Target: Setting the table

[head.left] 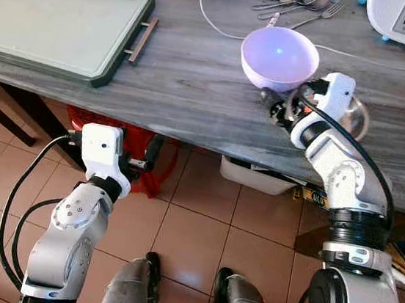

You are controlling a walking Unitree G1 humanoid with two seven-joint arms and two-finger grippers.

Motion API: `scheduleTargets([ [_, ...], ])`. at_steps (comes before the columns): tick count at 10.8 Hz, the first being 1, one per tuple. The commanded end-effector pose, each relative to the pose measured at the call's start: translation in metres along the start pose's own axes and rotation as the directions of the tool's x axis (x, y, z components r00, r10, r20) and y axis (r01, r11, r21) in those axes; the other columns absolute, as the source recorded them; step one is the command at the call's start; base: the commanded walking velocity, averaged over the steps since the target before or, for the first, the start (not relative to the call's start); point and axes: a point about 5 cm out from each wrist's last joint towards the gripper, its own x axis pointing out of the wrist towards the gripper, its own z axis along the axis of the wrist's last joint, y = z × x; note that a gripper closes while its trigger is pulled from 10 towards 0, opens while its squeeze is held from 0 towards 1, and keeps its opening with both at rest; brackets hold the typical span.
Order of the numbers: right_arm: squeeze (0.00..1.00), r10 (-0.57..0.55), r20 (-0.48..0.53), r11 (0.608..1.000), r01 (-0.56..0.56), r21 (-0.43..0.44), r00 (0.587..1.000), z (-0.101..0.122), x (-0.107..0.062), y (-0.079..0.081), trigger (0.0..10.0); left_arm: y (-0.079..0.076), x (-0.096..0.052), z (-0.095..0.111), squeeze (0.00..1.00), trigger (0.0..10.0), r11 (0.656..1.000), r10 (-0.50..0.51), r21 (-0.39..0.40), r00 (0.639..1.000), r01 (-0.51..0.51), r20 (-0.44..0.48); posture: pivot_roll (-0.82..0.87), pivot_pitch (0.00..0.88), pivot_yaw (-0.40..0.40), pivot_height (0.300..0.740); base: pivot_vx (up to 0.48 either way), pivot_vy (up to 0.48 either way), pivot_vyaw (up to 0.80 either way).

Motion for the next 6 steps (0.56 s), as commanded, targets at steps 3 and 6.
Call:
scheduleTargets([
  [3, 0.00, 0.031, 0.002, 0.999, -0.031, 0.009, 1.000, 0.002, -0.009, 0.004, 10.0, -0.001, 0.002, -0.004, 0.00, 10.0, 1.000, 0.012, -0.001, 1.000, -0.012, -0.010, 0.02, 0.243, 0.036, 0.740, 0.000, 0.000, 0.00],
  [6, 0.00, 0.094, 0.143, 0.991, -0.080, -0.104, 0.985, 0.021, -0.030, 0.015, 10.0, 0.003, 0.004, -0.004, 0.00, 10.0, 0.997, 0.082, -0.018, 0.996, -0.081, 0.027, 0.00, 0.201, 0.014, 0.740, 0.000, 0.000, 0.00],
])
